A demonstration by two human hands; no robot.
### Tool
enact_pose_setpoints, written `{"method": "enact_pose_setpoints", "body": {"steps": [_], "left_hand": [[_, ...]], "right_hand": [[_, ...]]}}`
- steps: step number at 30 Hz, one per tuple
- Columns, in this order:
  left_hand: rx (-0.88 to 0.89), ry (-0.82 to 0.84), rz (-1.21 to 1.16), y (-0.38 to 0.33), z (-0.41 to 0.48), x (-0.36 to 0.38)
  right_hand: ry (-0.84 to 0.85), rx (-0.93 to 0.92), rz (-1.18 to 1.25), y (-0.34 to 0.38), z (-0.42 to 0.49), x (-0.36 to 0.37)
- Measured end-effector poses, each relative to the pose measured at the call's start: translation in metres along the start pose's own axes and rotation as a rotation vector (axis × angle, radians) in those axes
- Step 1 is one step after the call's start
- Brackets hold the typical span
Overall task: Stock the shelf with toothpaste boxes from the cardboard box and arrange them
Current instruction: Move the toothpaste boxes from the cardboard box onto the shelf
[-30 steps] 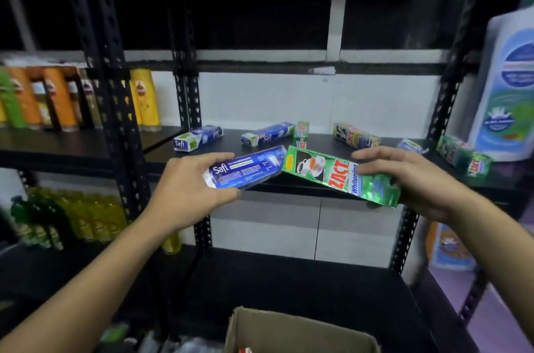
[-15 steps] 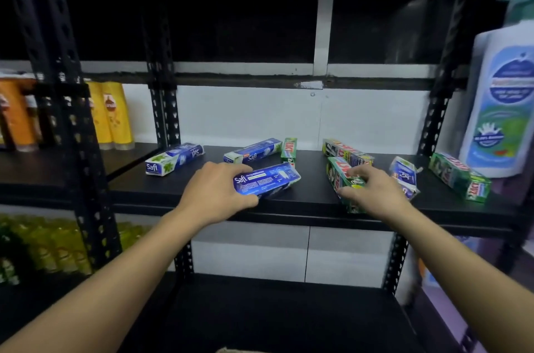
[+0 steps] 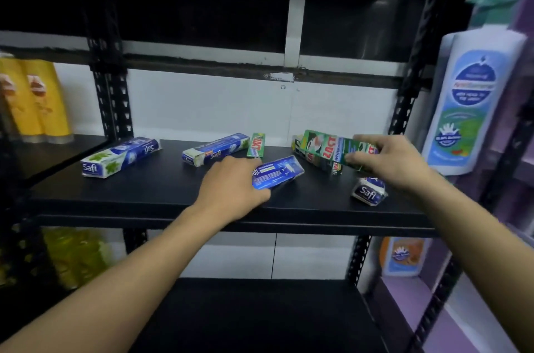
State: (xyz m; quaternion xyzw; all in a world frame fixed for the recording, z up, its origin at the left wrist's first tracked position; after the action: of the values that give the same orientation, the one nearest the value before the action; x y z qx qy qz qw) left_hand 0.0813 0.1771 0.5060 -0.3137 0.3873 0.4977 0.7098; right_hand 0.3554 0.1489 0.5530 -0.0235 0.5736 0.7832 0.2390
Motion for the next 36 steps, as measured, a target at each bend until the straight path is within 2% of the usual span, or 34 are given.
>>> {"method": "enact_pose_setpoints", "body": {"steps": [4,9,14,17,24,26,29,33,36], "left_hand": [[-0.079,0.038,-0.031,-0.022,0.024,0.030],[-0.125,0.076,-0.156,-0.038,0.052,0.055],[-0.141,0.233,-0.599,-0.039,0.069,0.075],[-0.212,0.223,-0.768,-0.031,0.075,0.082],[-0.174,0.218,-0.773,-0.030,0.074,0.087],[-0.176,0.212,-0.766,-0.029,0.075,0.087],[-0.172,0.220,-0.756,-0.030,0.075,0.088],[-0.175,0.218,-0.750,-0.030,0.075,0.087],[-0.176,0.217,-0.734,-0.031,0.075,0.087]], "right_hand": [[-0.128,-0.045,-0.067,-0.002,0.022,-0.031],[-0.238,0.013,-0.171,-0.037,0.069,-0.047],[-0.261,0.039,-0.280,-0.062,0.112,-0.044],[-0.217,0.014,-0.338,-0.071,0.134,-0.037],[0.018,0.037,-0.259,-0.097,0.180,-0.029],[0.050,0.055,-0.312,-0.105,0.190,-0.033],[-0.019,0.025,-0.641,-0.116,0.200,-0.037],[-0.145,-0.016,-0.664,-0.126,0.208,-0.041],[-0.094,0.030,-0.665,-0.130,0.212,-0.037]]}}
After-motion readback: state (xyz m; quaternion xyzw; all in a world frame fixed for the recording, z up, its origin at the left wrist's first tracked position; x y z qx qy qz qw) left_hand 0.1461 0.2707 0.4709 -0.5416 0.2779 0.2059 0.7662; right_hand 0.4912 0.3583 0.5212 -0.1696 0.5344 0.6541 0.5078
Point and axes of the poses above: each hand's wrist, its own z-axis towards the middle knuckle, its own x-axis out of the palm, y = z × x, the point moved 2 cm from there along z, towards the middle knuckle, and after that the axes turned 14 degrees about z, right-handed, at the moved point
